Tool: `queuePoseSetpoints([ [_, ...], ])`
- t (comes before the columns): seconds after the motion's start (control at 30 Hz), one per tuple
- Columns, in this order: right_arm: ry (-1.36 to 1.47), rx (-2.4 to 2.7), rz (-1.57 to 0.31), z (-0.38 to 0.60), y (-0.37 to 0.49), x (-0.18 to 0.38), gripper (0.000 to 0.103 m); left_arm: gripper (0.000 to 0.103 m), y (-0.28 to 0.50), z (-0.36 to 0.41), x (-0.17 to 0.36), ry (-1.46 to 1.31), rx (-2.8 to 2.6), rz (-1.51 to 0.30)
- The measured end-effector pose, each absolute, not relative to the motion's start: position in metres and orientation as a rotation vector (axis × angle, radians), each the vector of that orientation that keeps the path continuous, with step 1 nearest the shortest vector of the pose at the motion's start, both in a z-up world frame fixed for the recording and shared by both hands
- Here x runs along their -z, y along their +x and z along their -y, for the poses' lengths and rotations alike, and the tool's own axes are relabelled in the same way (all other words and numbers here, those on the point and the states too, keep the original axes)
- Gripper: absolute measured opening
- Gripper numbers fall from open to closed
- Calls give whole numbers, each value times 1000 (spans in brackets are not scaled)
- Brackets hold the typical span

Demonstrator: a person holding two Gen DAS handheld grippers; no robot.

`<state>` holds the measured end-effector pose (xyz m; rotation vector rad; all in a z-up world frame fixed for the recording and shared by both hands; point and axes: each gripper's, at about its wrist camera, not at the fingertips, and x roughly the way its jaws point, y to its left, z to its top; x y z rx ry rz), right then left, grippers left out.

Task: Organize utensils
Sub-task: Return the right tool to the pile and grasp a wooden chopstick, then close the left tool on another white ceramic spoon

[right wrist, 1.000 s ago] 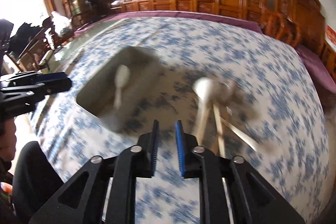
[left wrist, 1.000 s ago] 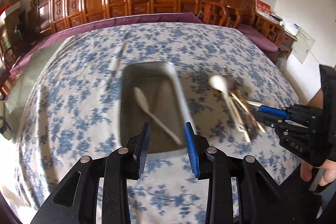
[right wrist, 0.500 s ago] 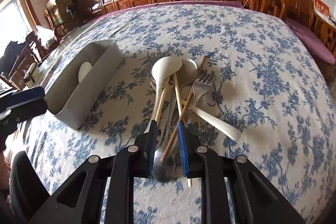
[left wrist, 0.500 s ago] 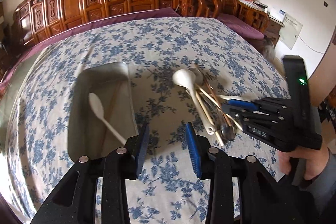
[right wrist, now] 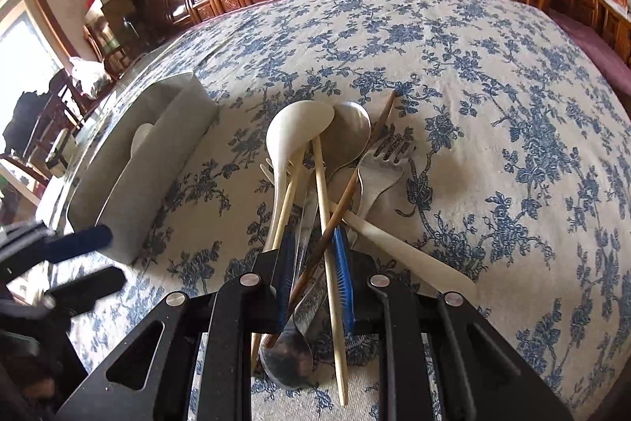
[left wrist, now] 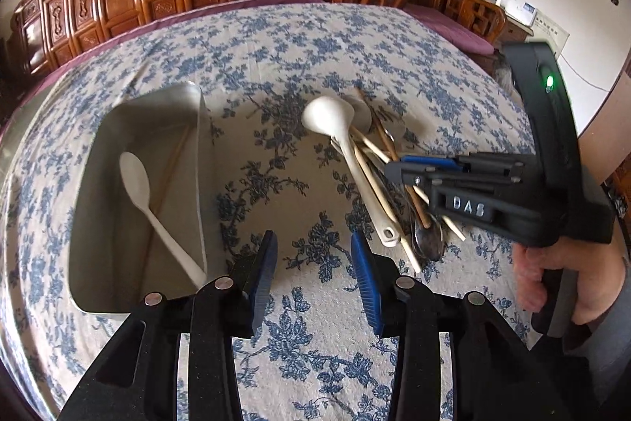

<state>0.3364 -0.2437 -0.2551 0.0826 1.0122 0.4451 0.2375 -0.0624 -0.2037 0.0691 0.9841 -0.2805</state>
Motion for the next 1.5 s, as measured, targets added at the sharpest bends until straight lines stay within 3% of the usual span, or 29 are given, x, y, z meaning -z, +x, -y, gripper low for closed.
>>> queuePoseSetpoints([
  [0.2,172,-443,-1029,255,344,257,22,37,237,67,213,80,286,-1007],
  [0.73,107,-426,-1015,263,337,251,6,37,228,86,218,129,277,-1022],
  [1.5,108,-385,-908,297,330,223,6,37,303,108,236,76,235,-1039],
])
